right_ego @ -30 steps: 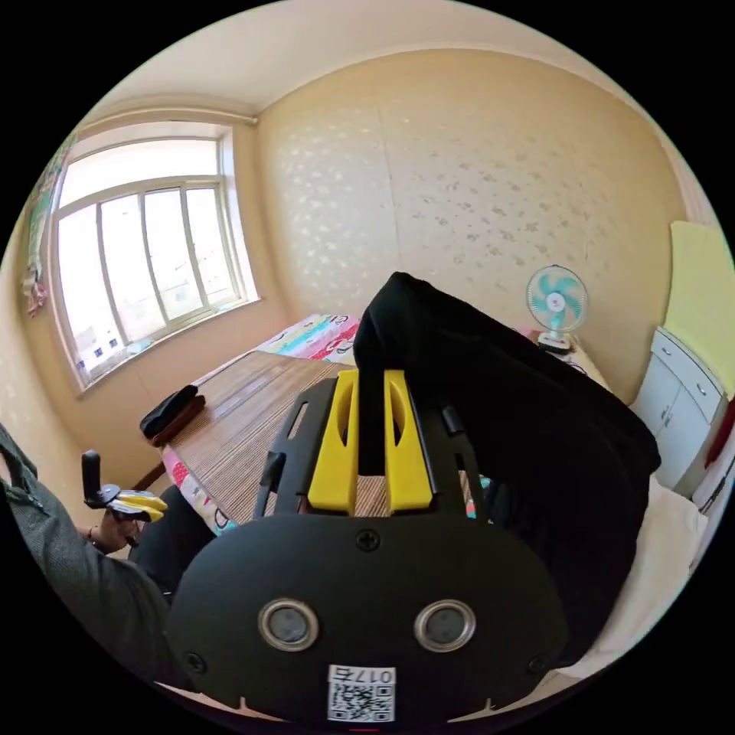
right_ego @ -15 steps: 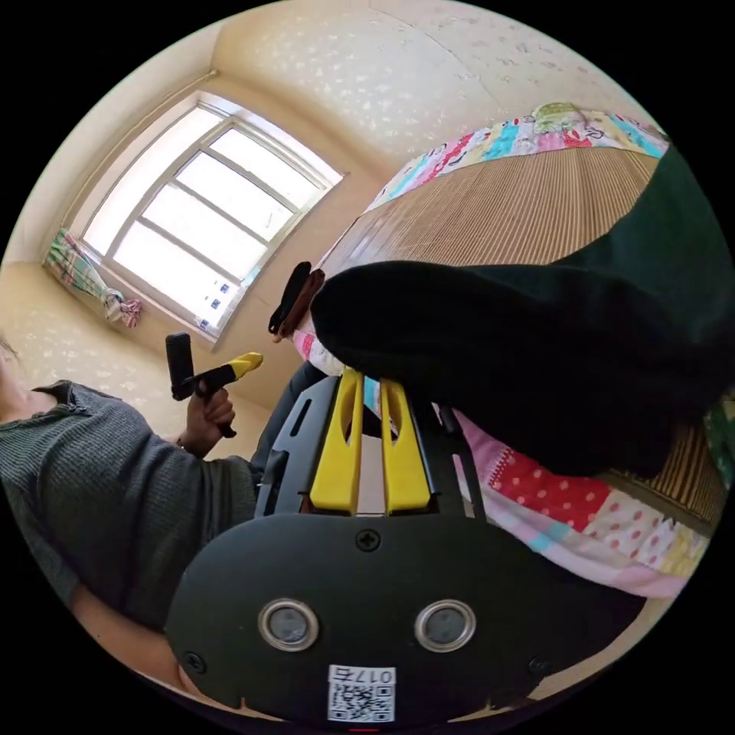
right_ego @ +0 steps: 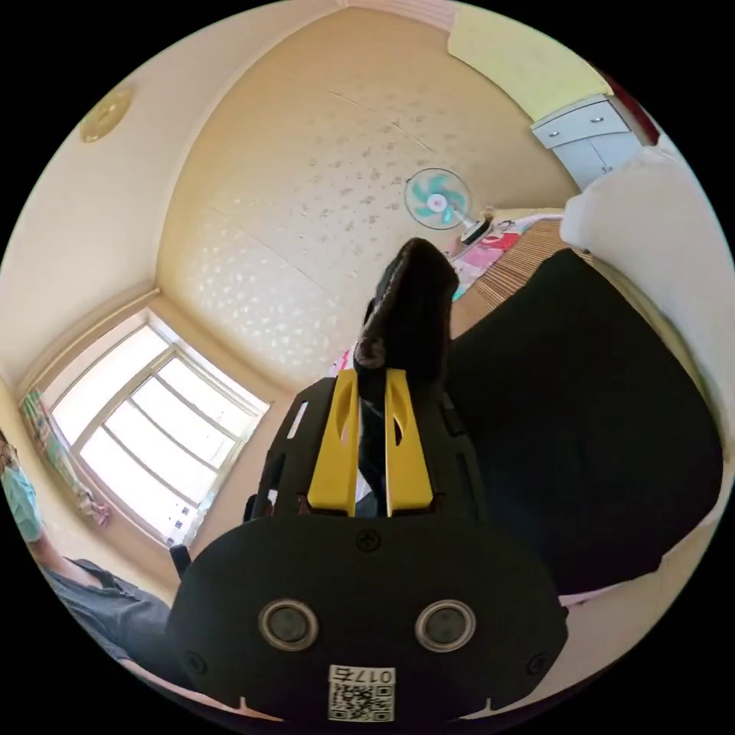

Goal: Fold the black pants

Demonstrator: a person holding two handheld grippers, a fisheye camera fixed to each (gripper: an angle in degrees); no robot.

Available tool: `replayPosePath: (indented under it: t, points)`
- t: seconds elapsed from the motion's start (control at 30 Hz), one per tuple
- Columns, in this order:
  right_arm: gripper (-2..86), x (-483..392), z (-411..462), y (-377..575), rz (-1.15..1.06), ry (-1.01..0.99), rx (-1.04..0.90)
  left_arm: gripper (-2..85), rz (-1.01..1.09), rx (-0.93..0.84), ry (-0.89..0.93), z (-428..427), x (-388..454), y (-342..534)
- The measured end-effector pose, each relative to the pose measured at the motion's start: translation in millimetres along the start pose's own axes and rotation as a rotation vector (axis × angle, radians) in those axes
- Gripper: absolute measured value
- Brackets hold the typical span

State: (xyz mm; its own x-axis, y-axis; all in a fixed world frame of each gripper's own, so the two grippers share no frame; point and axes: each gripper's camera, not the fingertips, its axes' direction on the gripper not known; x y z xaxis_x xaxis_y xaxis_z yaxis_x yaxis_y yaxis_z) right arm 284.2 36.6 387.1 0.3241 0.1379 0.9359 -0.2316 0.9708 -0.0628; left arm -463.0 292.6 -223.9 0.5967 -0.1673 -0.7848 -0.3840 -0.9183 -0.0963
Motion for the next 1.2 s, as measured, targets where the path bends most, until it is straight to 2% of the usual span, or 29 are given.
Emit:
replayPosePath:
  t: [0.07, 0.17, 0.27, 0.4, 0.47, 0.53, 0.57, 0.67, 0.77, 0.87, 0.93, 0.97, 1.03, 1.07, 1.13, 1.2]
  points:
    - [5.2, -83.8, 24.7, 5.3, -0.269, 0.039, -0.095, 11.0, 0.073, 0.03, -0.001, -7.0, 17.0, -13.8]
    - [4.3, -172.5, 44.9, 27.3, -0.475, -0.065, -0.192, 11.0, 0.165, 0.072, -0.007, -19.6, 36.7, -54.3]
    - [3.9, -232.1, 59.9, 56.4, -0.54, -0.198, -0.284, 14.4, 0.229, 0.15, -0.024, -31.3, 56.5, -97.1]
    - [4.0, -270.4, 58.3, 89.9, -0.551, -0.343, -0.345, 16.8, 0.239, 0.167, -0.198, -26.3, 81.9, -136.5]
    - [4.4, -280.7, 49.8, 108.6, -0.551, -0.416, -0.399, 14.7, 0.225, 0.197, -0.211, -30.5, 83.0, -140.1]
    - [4.9, -281.4, 35.3, 118.7, -0.566, -0.337, -0.378, 7.1, 0.196, 0.244, -0.286, -44.5, 82.1, -130.5]
    - [5.1, -277.8, 23.0, 123.3, -0.593, -0.319, -0.364, 6.2, 0.213, 0.241, -0.281, -48.4, 82.4, -127.9]
    - [4.5, -246.2, -25.1, 133.0, -0.628, -0.415, -0.26, 3.7, 0.208, 0.302, -0.124, -89.3, 73.9, -112.5]
    - [4.8, -193.0, -63.4, 144.7, -0.529, -0.309, -0.158, 3.9, 0.158, 0.383, 0.031, -148.1, 54.2, -104.4]
    - [9.0, -140.3, -64.7, 145.0, -0.341, -0.264, -0.232, 4.0, 0.233, 0.446, 0.348, -201.2, 30.1, -101.2]
    - [12.2, -120.3, -56.5, 143.7, -0.258, -0.317, -0.299, 3.8, 0.381, 0.53, 0.639, -243.1, 20.4, -98.4]
    - [13.7, -114.0, -51.5, 144.5, -0.23, -0.372, -0.319, 3.7, 0.419, 0.555, 0.718, -252.8, 18.5, -98.1]
    - [15.2, -115.0, -42.0, 146.5, -0.227, -0.459, -0.344, 3.2, 0.607, 0.655, 1.052, -287.2, 14.2, -97.9]
    - [16.0, -119.8, -33.4, 148.0, -0.234, -0.496, -0.368, 3.1, 0.651, 0.673, 1.132, -294.6, 14.1, -98.4]
    - [17.4, -130.2, -16.0, 151.7, -0.25, -0.529, -0.418, 3.0, 0.785, 0.76, 1.403, -317.5, 16.4, -99.7]
    - [19.2, -142.6, 4.6, 158.5, -0.259, -0.596, -0.47, 3.0, 0.844, 0.802, 1.566, -325.8, 22.4, -103.5]
